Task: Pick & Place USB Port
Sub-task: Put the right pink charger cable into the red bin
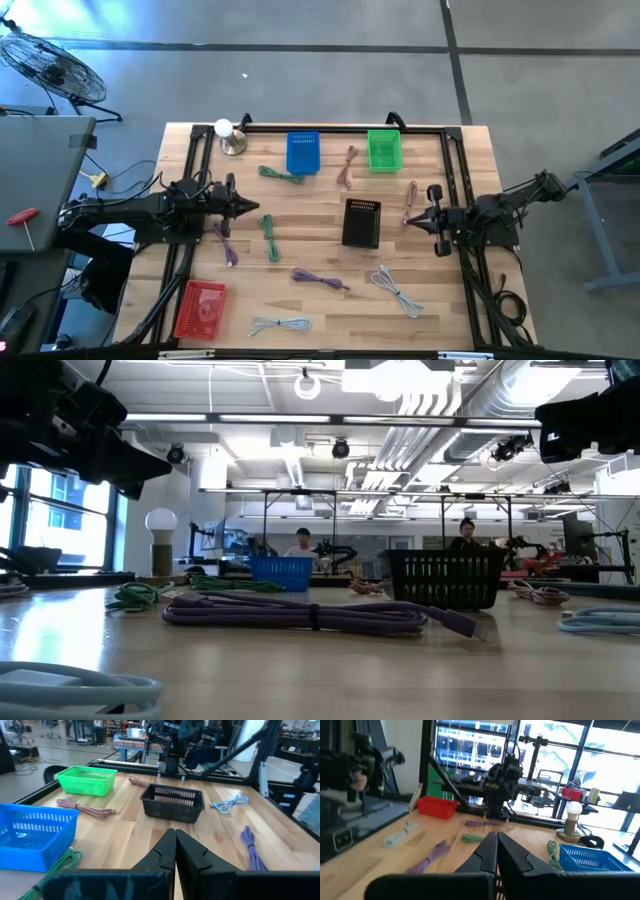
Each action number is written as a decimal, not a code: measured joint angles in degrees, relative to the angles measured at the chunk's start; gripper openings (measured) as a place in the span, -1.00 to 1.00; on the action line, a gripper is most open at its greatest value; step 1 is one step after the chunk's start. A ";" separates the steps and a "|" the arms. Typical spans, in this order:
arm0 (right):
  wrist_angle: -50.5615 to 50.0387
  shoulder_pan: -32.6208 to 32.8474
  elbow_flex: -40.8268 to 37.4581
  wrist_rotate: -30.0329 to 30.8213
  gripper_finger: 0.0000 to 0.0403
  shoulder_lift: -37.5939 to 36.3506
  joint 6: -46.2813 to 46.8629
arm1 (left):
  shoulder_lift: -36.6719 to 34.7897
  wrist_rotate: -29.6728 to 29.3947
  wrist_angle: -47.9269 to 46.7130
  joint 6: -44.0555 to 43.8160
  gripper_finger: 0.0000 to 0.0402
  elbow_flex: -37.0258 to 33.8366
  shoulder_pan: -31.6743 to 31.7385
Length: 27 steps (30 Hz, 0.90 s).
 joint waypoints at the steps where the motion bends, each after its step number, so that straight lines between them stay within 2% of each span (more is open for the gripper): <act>1: 0.65 -0.01 0.00 0.00 -1.00 0.02 1.24 | 0.01 -0.27 0.90 -0.01 -1.00 0.00 0.00; 6: 3.05 -0.09 -0.01 0.04 -1.00 -0.01 6.83 | -0.01 -0.53 5.55 -0.23 -1.00 0.00 0.02; 13: 5.14 -0.27 0.30 1.75 -1.00 -0.01 -0.18 | 0.02 0.04 5.45 0.01 -1.00 0.32 0.00; 17: 5.10 -0.27 4.11 3.75 -1.00 0.18 -2.96 | 0.03 -0.52 3.49 -1.94 -1.00 2.25 0.00; 22: -2.32 -0.27 11.03 8.41 -0.96 3.23 -3.52 | -0.03 -0.58 3.25 -3.36 -0.99 4.29 0.00; 27: -12.12 -0.27 18.65 15.19 -0.71 9.48 3.30 | -0.02 -1.10 1.18 -4.96 -0.84 4.85 0.00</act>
